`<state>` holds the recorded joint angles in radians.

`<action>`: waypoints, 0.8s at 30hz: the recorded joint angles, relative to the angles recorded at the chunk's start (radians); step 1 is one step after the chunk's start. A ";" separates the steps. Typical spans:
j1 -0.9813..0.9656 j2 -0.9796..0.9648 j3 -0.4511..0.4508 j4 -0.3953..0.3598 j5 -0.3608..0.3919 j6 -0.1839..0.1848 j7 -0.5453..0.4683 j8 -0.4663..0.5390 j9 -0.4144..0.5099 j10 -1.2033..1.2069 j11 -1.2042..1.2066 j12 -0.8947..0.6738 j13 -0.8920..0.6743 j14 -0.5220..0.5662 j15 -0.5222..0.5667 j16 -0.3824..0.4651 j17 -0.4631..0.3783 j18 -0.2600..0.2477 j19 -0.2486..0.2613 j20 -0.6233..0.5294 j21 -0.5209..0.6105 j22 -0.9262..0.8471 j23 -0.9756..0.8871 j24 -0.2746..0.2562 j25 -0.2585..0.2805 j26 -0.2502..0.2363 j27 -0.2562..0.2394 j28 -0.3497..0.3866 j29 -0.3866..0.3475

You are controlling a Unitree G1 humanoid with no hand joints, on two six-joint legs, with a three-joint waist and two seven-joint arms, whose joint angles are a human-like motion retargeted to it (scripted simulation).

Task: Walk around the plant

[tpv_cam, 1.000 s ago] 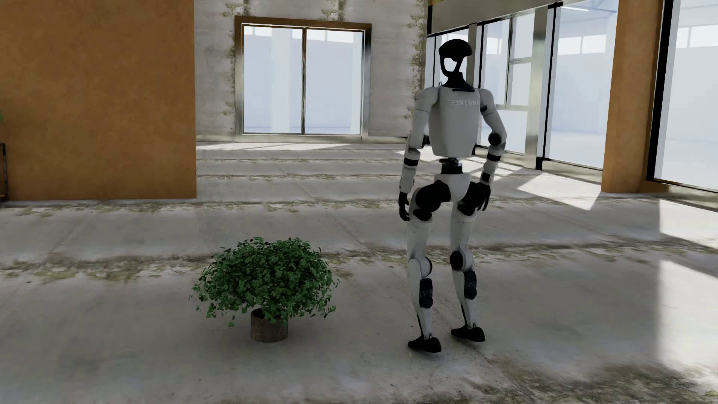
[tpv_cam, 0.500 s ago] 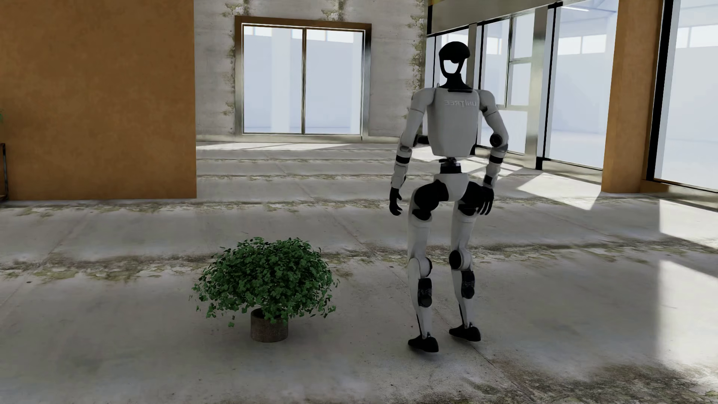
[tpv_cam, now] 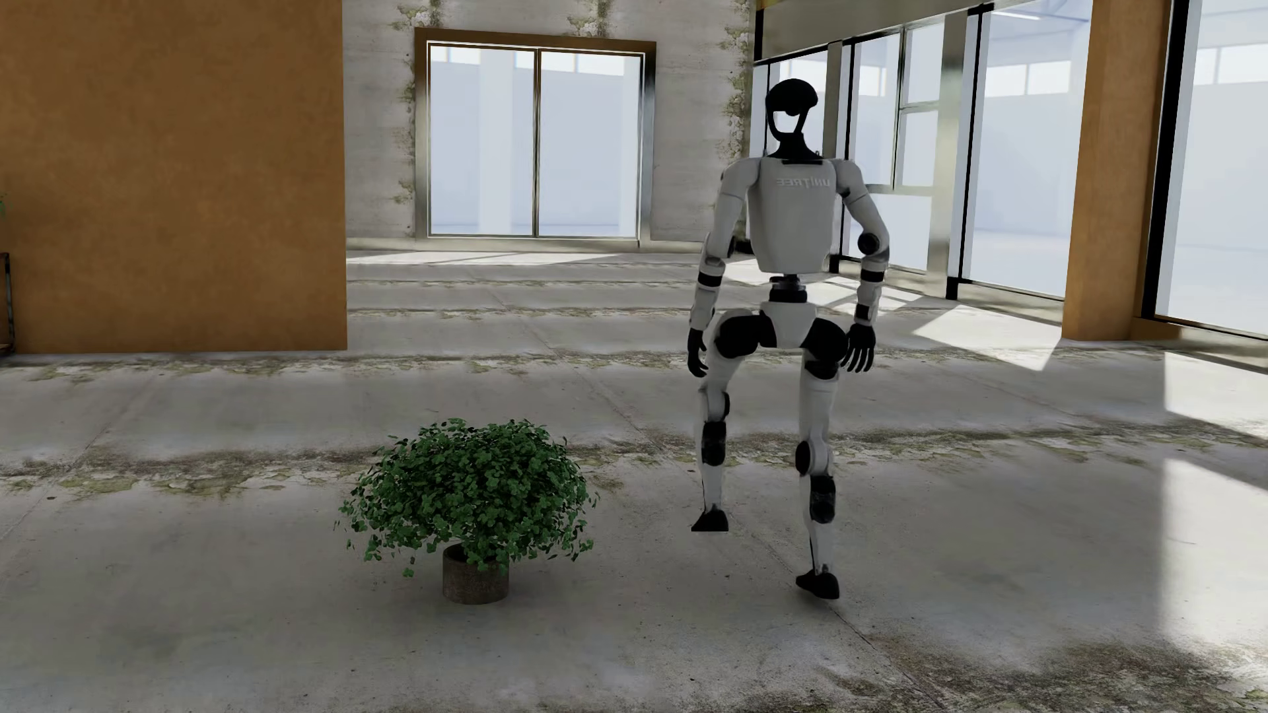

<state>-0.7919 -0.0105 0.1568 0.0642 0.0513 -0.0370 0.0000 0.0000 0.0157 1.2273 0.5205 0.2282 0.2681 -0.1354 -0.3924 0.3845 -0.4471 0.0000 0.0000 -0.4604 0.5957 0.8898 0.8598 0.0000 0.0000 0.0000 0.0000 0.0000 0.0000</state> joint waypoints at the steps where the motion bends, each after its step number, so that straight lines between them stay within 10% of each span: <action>1: -0.003 0.021 0.011 -0.004 -0.005 0.001 0.000 0.000 0.003 -0.084 -0.004 0.005 -0.011 0.036 -0.003 -0.001 0.000 0.000 0.000 -0.017 0.002 0.021 0.002 0.000 0.000 0.000 0.000 0.000 0.000; 8: 0.228 0.115 0.082 0.032 -0.021 0.029 0.000 0.000 -0.043 -0.749 -0.002 0.066 -0.037 0.116 0.032 0.002 0.042 0.000 0.000 -0.061 0.037 0.082 -0.063 0.000 0.000 0.000 0.000 0.000 0.000; 11: 0.256 0.152 0.020 0.000 -0.058 0.012 0.000 0.000 -0.072 -0.708 0.036 0.073 -0.001 0.209 0.137 -0.004 0.086 0.000 0.000 -0.093 0.007 0.138 -0.076 0.000 0.000 0.000 0.000 0.000 0.000; 16: 0.393 -0.143 0.038 -0.116 -0.134 -0.050 0.000 0.000 -0.059 -0.663 0.597 0.001 0.038 0.041 0.276 0.029 0.091 0.000 0.000 0.040 0.027 -0.043 -0.076 0.000 0.000 0.000 0.000 0.000 0.000; 24: 0.696 -0.479 -0.116 -0.160 -0.129 0.046 0.000 0.000 -0.029 -0.697 0.366 -0.081 -0.029 -0.056 0.555 0.026 -0.017 0.000 0.000 0.106 -0.171 -0.409 -0.057 0.000 0.000 0.000 0.000 0.000 0.000</action>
<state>-0.0960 -0.4899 0.0409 -0.0962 -0.0773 0.0086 0.0000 0.0000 -0.0136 0.5307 0.8870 0.1477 0.2388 -0.1913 0.1622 0.4103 -0.4640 0.0000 0.0000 -0.3539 0.4249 0.4810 0.8031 0.0000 0.0000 0.0000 0.0000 0.0000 0.0000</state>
